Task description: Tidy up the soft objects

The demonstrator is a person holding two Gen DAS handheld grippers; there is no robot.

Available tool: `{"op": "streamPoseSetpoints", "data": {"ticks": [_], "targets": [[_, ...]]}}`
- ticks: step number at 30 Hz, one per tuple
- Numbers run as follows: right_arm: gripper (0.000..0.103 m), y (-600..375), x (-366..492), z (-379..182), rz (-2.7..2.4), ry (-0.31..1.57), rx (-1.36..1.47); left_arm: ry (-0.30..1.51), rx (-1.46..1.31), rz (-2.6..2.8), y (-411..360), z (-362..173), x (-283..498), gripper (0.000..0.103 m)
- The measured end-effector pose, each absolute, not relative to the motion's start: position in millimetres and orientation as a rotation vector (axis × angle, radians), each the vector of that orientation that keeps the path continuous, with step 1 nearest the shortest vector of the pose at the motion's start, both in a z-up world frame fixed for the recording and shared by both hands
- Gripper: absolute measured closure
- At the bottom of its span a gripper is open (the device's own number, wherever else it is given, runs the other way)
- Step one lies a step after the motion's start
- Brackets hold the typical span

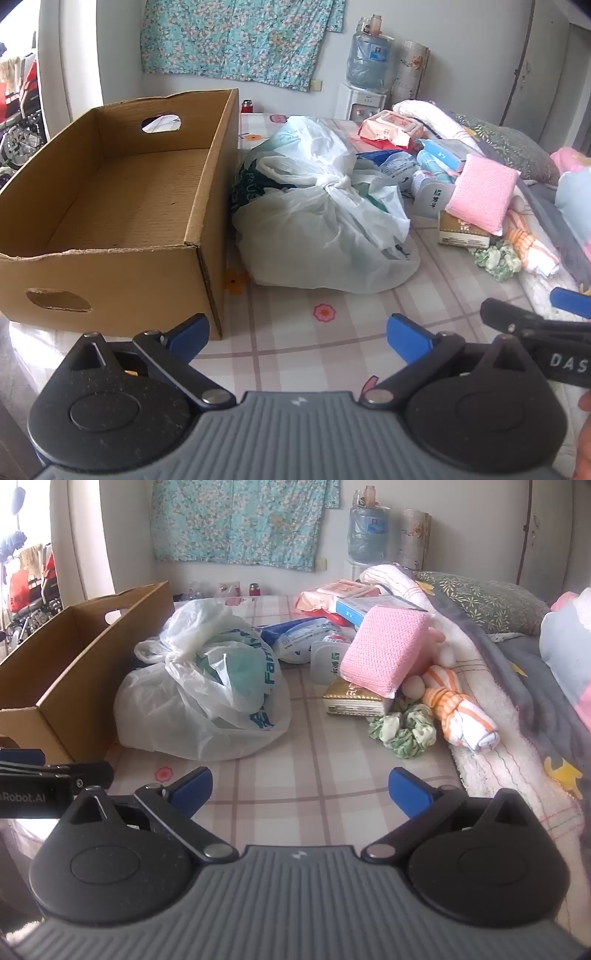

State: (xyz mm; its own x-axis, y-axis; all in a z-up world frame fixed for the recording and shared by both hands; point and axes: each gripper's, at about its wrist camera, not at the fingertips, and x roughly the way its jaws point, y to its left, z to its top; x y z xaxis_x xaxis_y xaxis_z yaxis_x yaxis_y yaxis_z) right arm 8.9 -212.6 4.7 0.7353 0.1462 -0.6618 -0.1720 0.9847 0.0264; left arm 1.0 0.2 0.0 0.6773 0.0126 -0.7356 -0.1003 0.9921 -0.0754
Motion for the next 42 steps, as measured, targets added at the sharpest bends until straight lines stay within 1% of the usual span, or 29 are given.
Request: {"op": "streamPoseSetpoints", "data": {"ticks": [4, 10, 13, 42], "targets": [[0.001, -217, 8, 6, 0.161, 0.712, -0.028, 0.819, -0.116, 0.066, 5, 2, 0, 0.0], [0.001, -199, 9, 10, 0.154, 0.713, -0.044, 0.821, -0.103, 0.084, 3, 2, 3, 0.0], [0.001, -207, 12, 12, 0.17, 0.727, -0.012, 0.818, -0.1, 0.081, 2, 3, 1, 0.001], [0.001, -206, 21, 11, 0.171, 0.738, -0.014, 0.823, -0.105, 0.071, 1, 6, 5, 0.001]]}}
